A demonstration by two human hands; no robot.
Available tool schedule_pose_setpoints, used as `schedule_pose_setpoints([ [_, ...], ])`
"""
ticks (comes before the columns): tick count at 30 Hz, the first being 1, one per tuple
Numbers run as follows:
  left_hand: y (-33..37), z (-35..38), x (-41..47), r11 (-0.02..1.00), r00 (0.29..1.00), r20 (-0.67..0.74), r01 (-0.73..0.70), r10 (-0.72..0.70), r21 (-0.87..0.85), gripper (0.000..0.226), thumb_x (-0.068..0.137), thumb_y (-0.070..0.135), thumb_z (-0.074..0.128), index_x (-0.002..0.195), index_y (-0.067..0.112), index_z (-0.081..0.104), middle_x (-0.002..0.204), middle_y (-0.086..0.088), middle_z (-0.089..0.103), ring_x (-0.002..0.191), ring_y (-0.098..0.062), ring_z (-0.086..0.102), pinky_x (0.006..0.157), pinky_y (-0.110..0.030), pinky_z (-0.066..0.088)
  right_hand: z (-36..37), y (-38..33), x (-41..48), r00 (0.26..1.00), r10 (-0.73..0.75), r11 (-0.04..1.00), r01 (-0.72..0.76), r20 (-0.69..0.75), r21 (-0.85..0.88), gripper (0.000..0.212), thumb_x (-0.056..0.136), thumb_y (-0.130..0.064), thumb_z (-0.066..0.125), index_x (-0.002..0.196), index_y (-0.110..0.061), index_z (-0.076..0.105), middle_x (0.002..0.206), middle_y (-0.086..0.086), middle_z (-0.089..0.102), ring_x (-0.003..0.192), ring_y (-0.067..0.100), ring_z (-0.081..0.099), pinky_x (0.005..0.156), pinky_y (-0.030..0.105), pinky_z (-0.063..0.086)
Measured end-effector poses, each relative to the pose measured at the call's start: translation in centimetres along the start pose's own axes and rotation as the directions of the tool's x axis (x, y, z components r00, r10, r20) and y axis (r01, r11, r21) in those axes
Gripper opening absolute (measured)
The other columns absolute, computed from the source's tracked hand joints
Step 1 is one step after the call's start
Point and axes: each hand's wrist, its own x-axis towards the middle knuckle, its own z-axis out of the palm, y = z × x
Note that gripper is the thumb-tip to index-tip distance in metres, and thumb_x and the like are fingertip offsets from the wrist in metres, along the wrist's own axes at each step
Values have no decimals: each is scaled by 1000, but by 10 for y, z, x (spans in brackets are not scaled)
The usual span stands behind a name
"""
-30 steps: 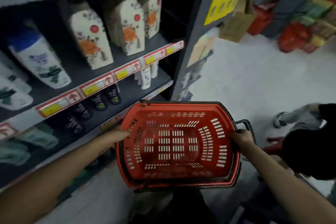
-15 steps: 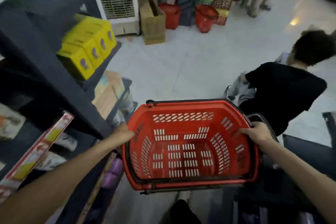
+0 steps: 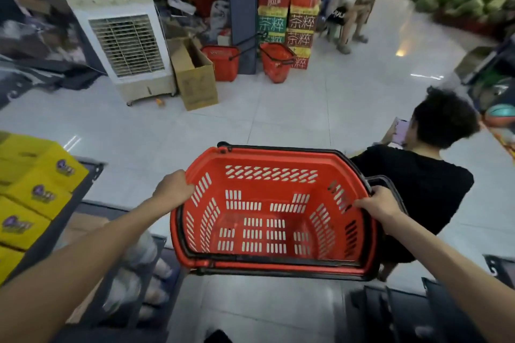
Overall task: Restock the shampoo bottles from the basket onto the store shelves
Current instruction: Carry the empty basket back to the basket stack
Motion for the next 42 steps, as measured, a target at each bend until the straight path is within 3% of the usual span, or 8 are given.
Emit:
schedule_pose_setpoints([
  [6, 35, -26, 131, 1000, 999, -44, -24, 24, -1, 19, 91, 31, 58, 103, 16, 58, 93, -5, 66, 75, -23, 63, 71, -33, 53, 28, -69, 119, 1000, 5, 998, -6, 15, 58, 70, 21, -36, 76, 87, -11, 71, 79, 10, 76, 72, 31, 74, 74, 49, 63],
  [11, 59, -62, 251, 996, 996, -31, -84, 84, -9, 22, 96, 34, 54, 105, 14, 54, 94, -5, 64, 75, -21, 60, 70, -33, 49, 51, -166, 182, 997, -18, 1000, 18, -74, -2, 22, 59, -5, 79, 74, -15, 66, 74, 7, 73, 75, 31, 71, 80, 48, 61],
  [18, 93, -97, 412, 989, 989, -35, -145, 144, -16, 38, 107, 38, 42, 111, 7, 65, 106, -12, 73, 79, -20, 63, 74, -35, 51, 63, -266, 290, 994, -58, 988, 44, -92, -148, 17, 78, -8, 71, 87, -15, 58, 81, 6, 63, 73, 27, 57, 69, 35, 44],
  [22, 121, -108, 502, 990, 991, -5, -133, 133, -54, 37, 103, 40, 50, 101, 10, 71, 92, -9, 76, 74, -23, 71, 77, -38, 60, 67, -296, 364, 994, -55, 985, 37, -100, -169, 30, 74, -19, 76, 99, -13, 61, 85, 5, 66, 72, 25, 58, 64, 35, 42],
  [27, 180, -114, 617, 992, 992, 28, -124, 124, -7, 36, 100, 43, 54, 86, 14, 69, 75, 0, 72, 64, -17, 70, 60, -27, 52, 74, -331, 489, 995, -31, 993, 19, -96, -119, 34, 64, -31, 77, 94, -17, 68, 80, 0, 72, 70, 21, 68, 68, 37, 57],
  [31, 236, -128, 701, 991, 990, 50, -131, 129, 41, 37, 100, 43, 53, 78, 19, 70, 72, 3, 72, 60, -12, 68, 54, -22, 46, 63, -384, 582, 998, -58, 993, 54, -39, -103, 16, 72, -20, 76, 85, -13, 71, 72, 0, 71, 59, 15, 65, 51, 26, 46],
  [36, 307, -157, 799, 989, 987, 72, -145, 143, 18, 40, 99, 54, 53, 83, 22, 71, 75, 5, 75, 62, -11, 72, 62, -28, 59, 43, -447, 688, 999, -31, 996, 28, -39, -82, 16, 73, -19, 75, 84, -10, 67, 71, 1, 69, 60, 18, 65, 58, 31, 54],
  [42, 375, -172, 921, 993, 993, 7, -117, 117, -28, 37, 100, 44, 57, 79, 17, 70, 70, 2, 74, 57, -13, 72, 57, -28, 58, 23, -524, 817, 997, -56, 994, 51, -52, -95, 20, 70, -21, 76, 85, -11, 69, 73, 2, 70, 61, 19, 66, 55, 29, 53],
])
